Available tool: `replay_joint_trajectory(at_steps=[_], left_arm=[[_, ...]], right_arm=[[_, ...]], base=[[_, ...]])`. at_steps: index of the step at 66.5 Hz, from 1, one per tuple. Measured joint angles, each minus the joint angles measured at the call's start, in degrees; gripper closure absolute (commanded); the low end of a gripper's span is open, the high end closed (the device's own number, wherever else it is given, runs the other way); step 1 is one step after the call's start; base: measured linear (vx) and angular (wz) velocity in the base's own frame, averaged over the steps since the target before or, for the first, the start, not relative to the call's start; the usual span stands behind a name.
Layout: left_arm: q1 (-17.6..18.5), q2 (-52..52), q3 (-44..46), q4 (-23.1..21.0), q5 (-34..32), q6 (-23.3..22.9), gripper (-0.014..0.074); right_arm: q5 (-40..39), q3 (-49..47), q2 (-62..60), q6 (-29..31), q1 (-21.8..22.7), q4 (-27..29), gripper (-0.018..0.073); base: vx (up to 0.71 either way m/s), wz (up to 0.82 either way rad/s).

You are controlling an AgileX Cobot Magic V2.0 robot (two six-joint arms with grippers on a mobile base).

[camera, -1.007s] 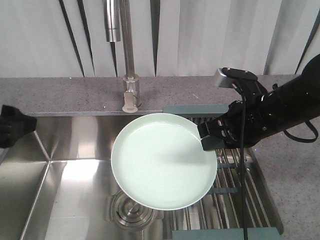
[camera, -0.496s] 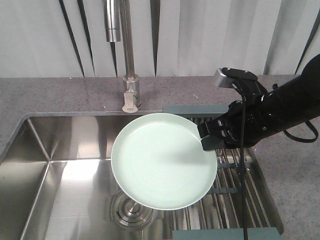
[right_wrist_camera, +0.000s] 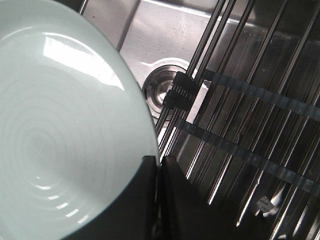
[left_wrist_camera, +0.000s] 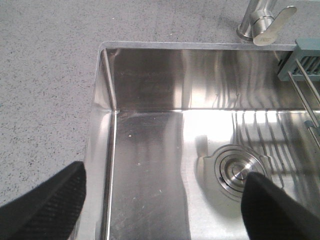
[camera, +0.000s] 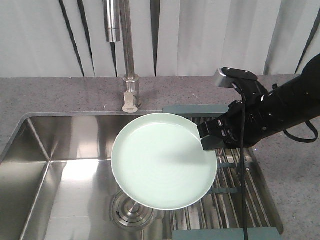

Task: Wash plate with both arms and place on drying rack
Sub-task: 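Withdraw the left gripper away from the faucet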

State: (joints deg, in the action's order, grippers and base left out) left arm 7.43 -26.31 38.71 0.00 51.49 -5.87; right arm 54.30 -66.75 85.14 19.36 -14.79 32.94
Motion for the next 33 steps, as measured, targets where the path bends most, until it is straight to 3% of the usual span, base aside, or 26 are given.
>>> replay_joint_trajectory(at_steps=[33], left_arm=[[0.0,0.0,0.0,0.0,0.0,-0.14,0.0011]], right_arm=[[0.0,0.0,0.0,0.0,0.0,0.0,0.0561]], base=[[0.0,0.0]])
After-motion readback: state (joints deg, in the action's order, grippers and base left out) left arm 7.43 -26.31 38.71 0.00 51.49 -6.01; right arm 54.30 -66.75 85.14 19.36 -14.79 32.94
